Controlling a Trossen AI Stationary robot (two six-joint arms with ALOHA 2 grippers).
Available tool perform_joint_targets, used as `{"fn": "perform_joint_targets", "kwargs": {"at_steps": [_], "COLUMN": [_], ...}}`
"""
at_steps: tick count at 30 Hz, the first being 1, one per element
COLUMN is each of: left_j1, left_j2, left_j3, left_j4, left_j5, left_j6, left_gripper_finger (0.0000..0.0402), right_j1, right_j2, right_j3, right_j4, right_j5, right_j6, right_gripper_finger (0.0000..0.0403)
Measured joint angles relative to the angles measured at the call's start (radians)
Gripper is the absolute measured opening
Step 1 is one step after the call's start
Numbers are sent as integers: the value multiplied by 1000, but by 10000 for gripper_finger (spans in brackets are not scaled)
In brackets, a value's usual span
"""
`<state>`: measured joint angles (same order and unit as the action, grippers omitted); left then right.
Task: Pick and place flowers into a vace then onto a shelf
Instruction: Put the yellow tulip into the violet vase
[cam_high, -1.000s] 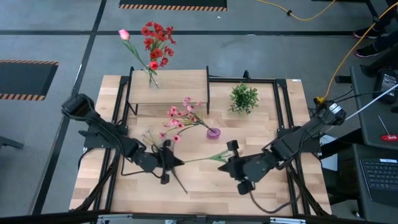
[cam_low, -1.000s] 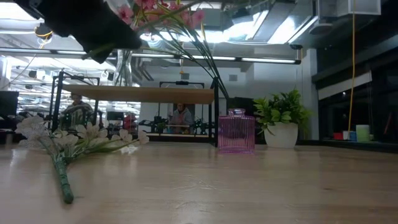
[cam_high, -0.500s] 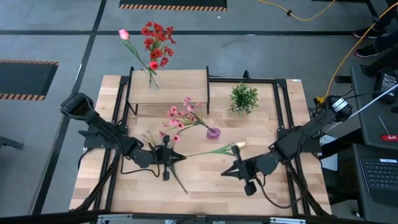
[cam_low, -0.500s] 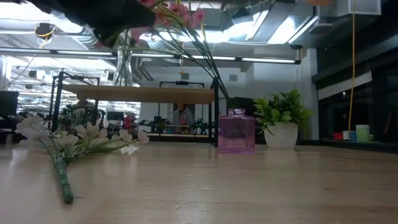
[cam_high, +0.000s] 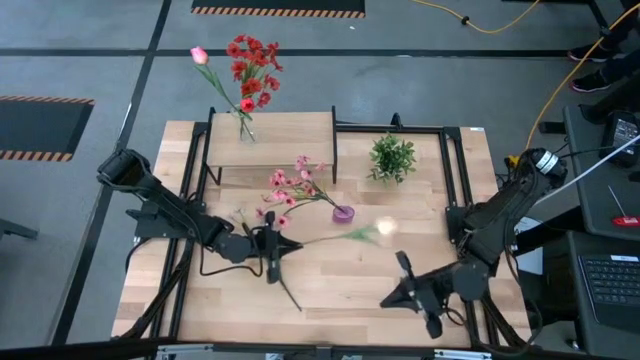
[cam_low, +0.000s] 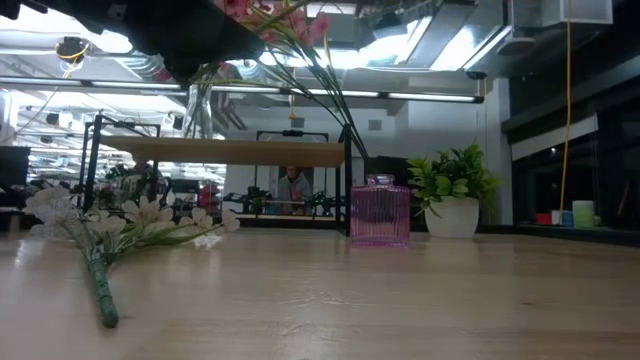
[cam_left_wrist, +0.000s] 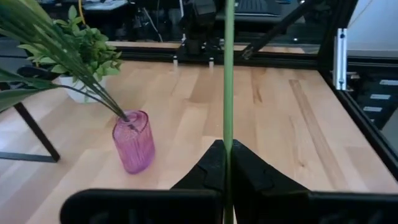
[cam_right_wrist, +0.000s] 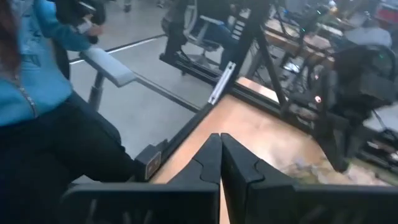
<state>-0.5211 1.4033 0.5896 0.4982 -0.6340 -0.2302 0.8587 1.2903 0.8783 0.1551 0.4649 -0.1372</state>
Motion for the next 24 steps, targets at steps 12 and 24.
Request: {"fn": "perform_joint_targets", "kwargs": {"at_steps": [12,24], "left_j1": [-2,-7], "left_j2": [0,11], "left_j3": [0,0], "left_j4": [222,356], "left_j5": [94,110], "left_j6": [159,342], "left_gripper_finger": [3,3], "right_j1": [-116,-269], "right_j2": [98,190], "right_j3": [0,0], "right_j4": [60,315], "right_j5": [27,25], "right_j6": [80,-29], "right_gripper_finger": [5,5]}}
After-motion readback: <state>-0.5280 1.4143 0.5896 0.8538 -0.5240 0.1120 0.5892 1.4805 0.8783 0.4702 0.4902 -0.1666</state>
